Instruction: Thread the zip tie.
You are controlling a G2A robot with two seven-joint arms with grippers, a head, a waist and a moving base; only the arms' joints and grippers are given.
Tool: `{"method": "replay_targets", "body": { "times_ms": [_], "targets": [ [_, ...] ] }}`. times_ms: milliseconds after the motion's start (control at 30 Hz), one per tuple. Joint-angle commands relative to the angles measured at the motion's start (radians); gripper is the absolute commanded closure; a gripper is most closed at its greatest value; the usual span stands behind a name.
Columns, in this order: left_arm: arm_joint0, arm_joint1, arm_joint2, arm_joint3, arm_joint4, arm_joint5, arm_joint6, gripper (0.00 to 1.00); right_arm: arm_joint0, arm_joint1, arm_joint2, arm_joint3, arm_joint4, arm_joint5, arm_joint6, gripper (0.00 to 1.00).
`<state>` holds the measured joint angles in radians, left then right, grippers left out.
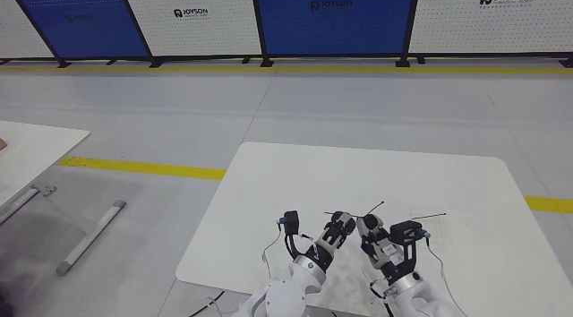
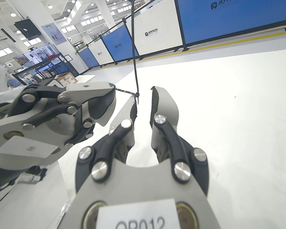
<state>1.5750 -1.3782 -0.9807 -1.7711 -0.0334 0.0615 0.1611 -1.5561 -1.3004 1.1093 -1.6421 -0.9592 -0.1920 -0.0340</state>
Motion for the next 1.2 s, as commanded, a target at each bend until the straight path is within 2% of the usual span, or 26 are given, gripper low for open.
{"method": "replay_targets", "body": {
  "times_ms": [0,200,267,400,500,1167],
  "targets": [
    [0.001,0.0,0.001,0.001,0.005,0.0,-0.001,1.0,0.003,-0.001,-0.001,0.003,0.002,0.003,0.006,0.77],
    [0.006,0.001,0.003,-0.002,0.012,-0.002,-0.005,1.0,0.012,-0.002,-0.006,0.01,0.006,0.008,0.016,0.75],
    [0.006,0.002,0.003,-0.003,0.013,-0.002,-0.006,1.0,0.014,-0.003,-0.008,0.011,0.005,0.01,0.019,0.78],
    [0.007,0.002,0.004,-0.003,0.014,-0.004,-0.007,1.0,0.016,-0.003,-0.01,0.012,0.004,0.014,0.023,0.86],
    [0.008,0.003,0.004,-0.004,0.016,-0.005,-0.007,1.0,0.017,-0.004,-0.011,0.013,0.003,0.016,0.024,1.0],
    [0.009,0.004,0.001,-0.007,0.012,-0.023,-0.007,1.0,0.017,-0.004,-0.015,0.016,-0.009,0.02,0.03,1.0]
  ]
}}
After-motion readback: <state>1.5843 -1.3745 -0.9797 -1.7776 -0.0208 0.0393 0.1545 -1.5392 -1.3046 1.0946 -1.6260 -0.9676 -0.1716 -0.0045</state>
